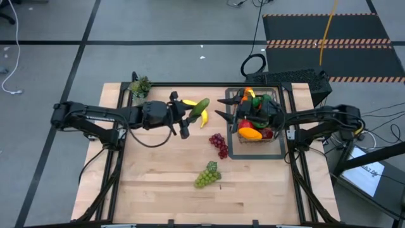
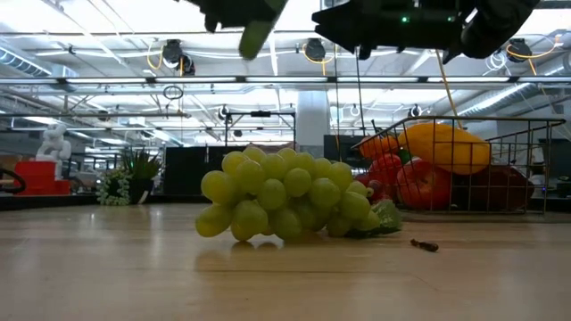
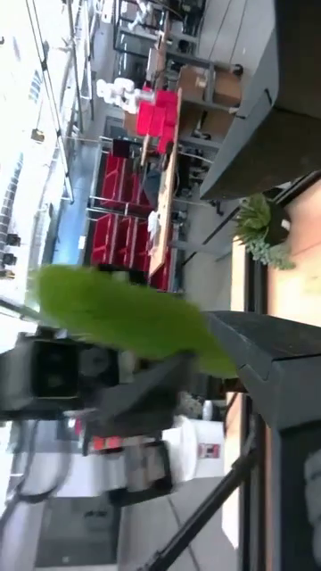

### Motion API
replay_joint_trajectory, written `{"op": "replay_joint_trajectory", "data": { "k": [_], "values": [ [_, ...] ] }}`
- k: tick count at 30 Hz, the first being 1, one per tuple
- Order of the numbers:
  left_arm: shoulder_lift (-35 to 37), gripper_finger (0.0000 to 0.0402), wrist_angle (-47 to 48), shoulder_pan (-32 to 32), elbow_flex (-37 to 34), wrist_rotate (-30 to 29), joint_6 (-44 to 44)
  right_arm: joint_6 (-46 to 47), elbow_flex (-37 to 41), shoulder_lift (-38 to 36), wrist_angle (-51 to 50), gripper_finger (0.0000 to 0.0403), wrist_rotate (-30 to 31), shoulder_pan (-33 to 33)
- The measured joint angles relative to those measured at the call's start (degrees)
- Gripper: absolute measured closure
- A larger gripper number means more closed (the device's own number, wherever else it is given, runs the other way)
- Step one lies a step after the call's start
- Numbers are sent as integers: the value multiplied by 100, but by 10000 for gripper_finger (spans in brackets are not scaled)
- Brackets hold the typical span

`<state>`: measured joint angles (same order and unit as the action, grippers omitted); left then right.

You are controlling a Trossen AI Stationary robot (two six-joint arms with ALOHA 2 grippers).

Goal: Build produce basket
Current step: Put the cucumber into the gold wire basket

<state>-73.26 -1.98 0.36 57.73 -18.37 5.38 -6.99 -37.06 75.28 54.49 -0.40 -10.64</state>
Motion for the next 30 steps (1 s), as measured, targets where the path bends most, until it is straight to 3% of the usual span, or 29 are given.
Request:
{"op": "replay_joint_trajectory", "data": {
  "k": [6, 16, 23, 30],
  "values": [
    [-307, 236, -111, 118, -19, 112, 107, -59, 0, 176, 179, 195, -22, 127],
    [-550, 236, -310, 122, -8, 358, 548, -159, 0, 180, 143, 173, -727, 181],
    [-734, 236, -666, 122, -8, 646, 672, -29, 0, 180, 261, 132, -732, 182],
    [-1072, 236, -1039, 123, -13, 992, 956, 22, 0, 297, 598, 136, -739, 301]
  ]
}}
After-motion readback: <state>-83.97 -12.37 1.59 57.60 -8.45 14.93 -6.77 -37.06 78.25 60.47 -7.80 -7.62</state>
